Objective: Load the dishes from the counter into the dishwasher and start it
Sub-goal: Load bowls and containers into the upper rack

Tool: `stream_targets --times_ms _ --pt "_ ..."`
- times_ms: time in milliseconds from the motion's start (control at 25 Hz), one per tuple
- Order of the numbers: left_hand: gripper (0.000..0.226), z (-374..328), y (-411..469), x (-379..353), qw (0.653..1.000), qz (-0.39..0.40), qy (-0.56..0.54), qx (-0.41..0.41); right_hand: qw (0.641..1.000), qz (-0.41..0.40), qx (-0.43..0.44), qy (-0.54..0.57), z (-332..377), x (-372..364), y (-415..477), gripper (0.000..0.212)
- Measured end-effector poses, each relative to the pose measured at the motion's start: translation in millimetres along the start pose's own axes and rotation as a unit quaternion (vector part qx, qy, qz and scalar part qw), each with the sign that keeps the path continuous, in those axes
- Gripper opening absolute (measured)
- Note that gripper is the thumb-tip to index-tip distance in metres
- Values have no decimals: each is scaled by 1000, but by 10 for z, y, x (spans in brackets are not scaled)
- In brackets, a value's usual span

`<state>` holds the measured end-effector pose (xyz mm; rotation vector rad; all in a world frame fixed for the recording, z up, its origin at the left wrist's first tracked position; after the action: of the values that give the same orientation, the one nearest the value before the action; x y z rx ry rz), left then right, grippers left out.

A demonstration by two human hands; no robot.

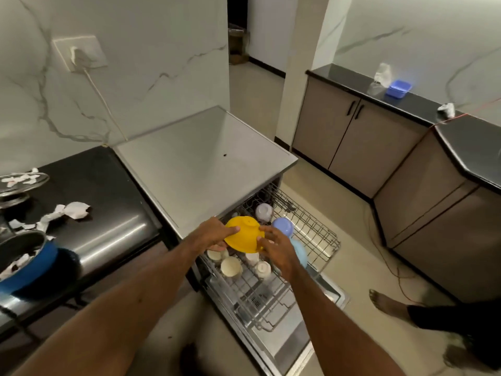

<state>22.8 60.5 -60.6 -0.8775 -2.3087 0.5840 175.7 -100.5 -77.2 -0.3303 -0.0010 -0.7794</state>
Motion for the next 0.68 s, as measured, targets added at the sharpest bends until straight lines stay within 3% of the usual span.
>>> stream_targets --times_ms 160,320,480,600,680 --pt "61 -53 -43 -320 999 10 -45 8 997 7 39 -64 132 344 -12 32" --pt "93 -224 -78 -575 995 84 -51 12 998 20 12 -65 158 480 90 39" --pt "111 -369 133 -630 996 83 -17 -6 992 46 28 -112 353 486 290 62" --pt "86 -548 172 -661 995 100 -12 -6 983 19 62 -169 521 539 534 69" --pt "84 -598 262 -654 994 106 3 -3 978 10 78 -194 588 552 668 64"
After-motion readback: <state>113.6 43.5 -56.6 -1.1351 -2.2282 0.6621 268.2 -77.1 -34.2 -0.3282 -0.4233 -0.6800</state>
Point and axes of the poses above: each hand's wrist, its own y-axis towards the middle knuckle, its own x-axis out of the back of the hand, z = x × y, the point moved 10 cm from there along y, towards the middle knuckle, and after that the axes turned 6 degrees about -z, right-handed, at the moved point
